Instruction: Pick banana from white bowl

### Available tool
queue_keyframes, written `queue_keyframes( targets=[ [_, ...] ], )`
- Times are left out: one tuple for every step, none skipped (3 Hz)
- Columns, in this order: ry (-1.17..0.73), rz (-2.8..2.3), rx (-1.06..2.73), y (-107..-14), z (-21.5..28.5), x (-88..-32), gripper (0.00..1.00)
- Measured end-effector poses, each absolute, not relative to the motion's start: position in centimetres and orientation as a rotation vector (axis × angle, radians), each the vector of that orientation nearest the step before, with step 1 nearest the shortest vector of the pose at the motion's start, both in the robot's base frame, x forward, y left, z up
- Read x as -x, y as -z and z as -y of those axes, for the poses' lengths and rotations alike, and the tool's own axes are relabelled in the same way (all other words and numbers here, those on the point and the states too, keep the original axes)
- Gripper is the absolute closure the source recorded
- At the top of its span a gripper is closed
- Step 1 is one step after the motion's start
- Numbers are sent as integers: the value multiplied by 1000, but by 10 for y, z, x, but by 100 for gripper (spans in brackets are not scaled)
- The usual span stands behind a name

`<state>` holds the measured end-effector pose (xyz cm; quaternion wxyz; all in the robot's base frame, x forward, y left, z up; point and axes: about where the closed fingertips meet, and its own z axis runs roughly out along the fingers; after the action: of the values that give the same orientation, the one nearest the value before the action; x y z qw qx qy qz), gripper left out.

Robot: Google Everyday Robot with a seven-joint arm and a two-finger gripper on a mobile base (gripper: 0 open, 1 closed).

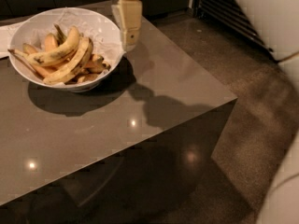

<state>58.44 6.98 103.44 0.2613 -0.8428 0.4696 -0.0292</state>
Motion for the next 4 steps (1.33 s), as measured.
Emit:
queue_keyframes(
  targets=[
    [113,-1166,2382,-1026,-103,-588,0],
    [144,-1112,2477,-1010,-125,-589,0],
    [148,-1103,2531,-994,-134,-592,0],
    [148,-1107,2559,-986,-139,-595,11]
  ],
)
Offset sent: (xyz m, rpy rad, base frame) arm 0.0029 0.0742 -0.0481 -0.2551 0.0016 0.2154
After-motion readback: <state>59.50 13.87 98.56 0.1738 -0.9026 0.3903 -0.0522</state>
